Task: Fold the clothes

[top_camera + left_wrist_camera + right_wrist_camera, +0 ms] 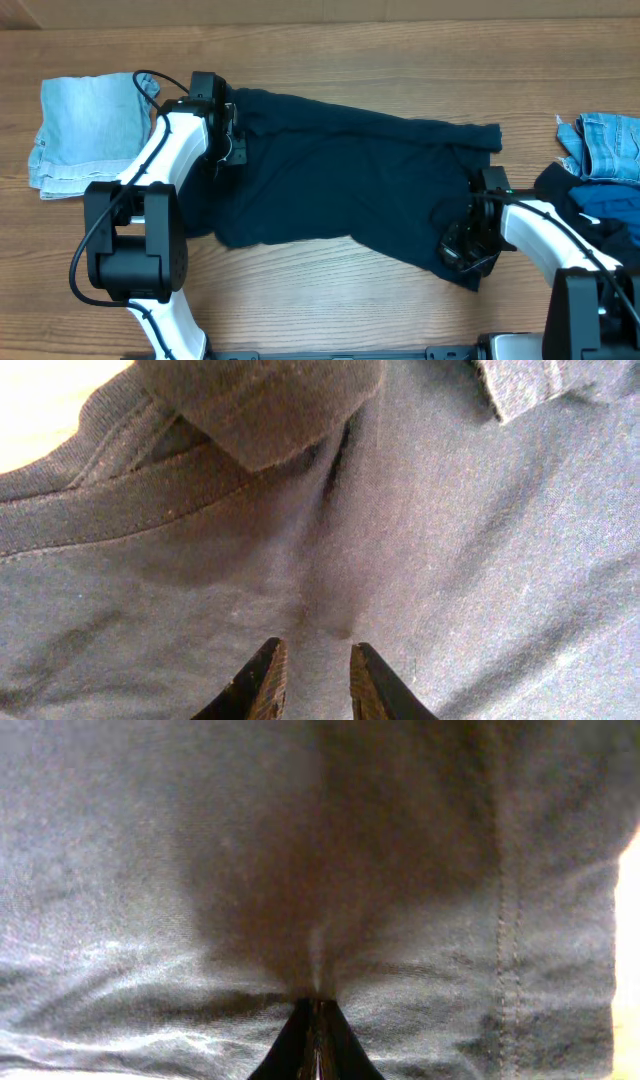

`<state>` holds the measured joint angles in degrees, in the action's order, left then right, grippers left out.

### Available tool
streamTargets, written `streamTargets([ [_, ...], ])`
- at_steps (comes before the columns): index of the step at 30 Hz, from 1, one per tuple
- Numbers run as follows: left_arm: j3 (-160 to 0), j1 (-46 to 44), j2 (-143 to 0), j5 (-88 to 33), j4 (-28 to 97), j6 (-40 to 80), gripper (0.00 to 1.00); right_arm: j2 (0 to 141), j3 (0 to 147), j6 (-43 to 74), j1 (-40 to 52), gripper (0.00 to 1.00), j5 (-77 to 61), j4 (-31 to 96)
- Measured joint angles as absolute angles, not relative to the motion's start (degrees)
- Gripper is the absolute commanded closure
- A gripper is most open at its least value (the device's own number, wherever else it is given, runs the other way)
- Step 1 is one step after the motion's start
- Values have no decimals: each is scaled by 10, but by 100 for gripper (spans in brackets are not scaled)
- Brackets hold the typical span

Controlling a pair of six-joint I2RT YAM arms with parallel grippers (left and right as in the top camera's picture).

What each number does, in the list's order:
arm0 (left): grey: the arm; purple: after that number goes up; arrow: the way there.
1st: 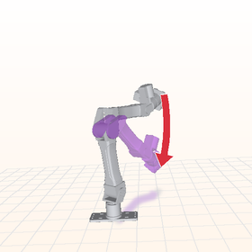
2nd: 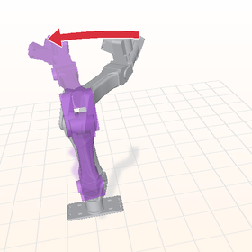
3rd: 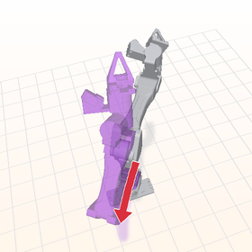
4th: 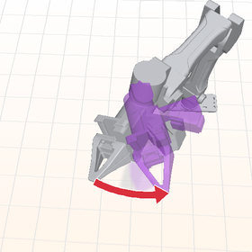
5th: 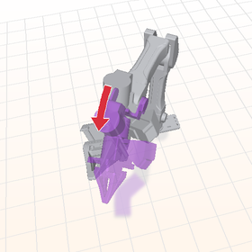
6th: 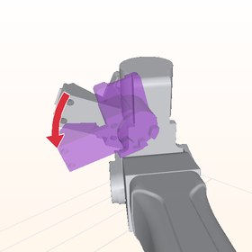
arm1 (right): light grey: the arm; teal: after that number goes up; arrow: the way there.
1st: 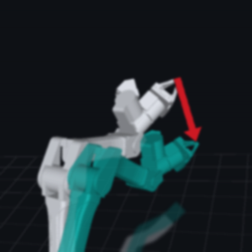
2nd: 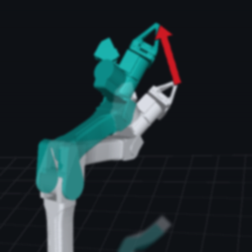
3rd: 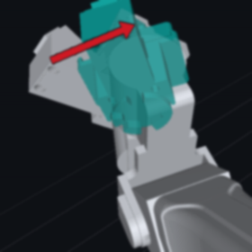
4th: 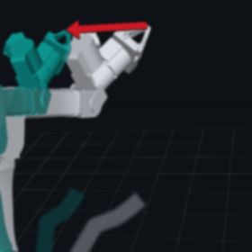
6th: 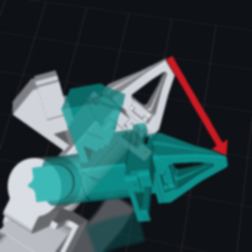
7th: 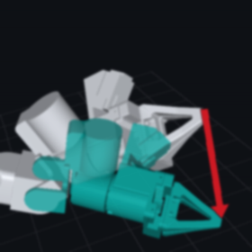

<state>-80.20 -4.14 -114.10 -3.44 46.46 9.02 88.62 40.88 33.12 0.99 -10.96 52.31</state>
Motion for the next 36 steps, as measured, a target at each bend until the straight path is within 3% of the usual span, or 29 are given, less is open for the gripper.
streamTargets([
  [5, -802, -41, -1141, -39, 465, 88, 73, 886, 407, 388, -48, 96, -107, 536],
  [11, -802, -41, -1141, -39, 465, 86, 62, 886, 411, 391, -134, 96, -88, 545],
  [13, -805, -41, -1141, -40, 488, 84, 64, 887, 413, 372, -134, 93, -85, 546],
  [14, -815, -39, -1141, -41, 524, 82, 67, 888, 416, 360, -134, 89, -79, 548],
  [16, -860, -33, -1141, -41, 601, 72, 80, 888, 435, 326, -135, 63, -68, 549],
  [18, -919, -29, -1141, -41, 672, 67, 79, 881, 465, 291, -135, 43, -67, 548],
  [21, -971, -29, -1122, -53, 712, 59, 76, 844, 486, 250, -135, 31, -89, 544],
  [29, -955, -90, -940, -82, 796, 116, 76, 804, 488, 225, -135, 27, -148, 528],
  [34, -728, -173, -922, -102, 684, 243, 82, 804, 489, 194, -135, 27, -189, 499],
  [36, -670, -184, -921, -108, 646, 274, 75, 801, 489, 179, -135, 25, -202, 495],
])
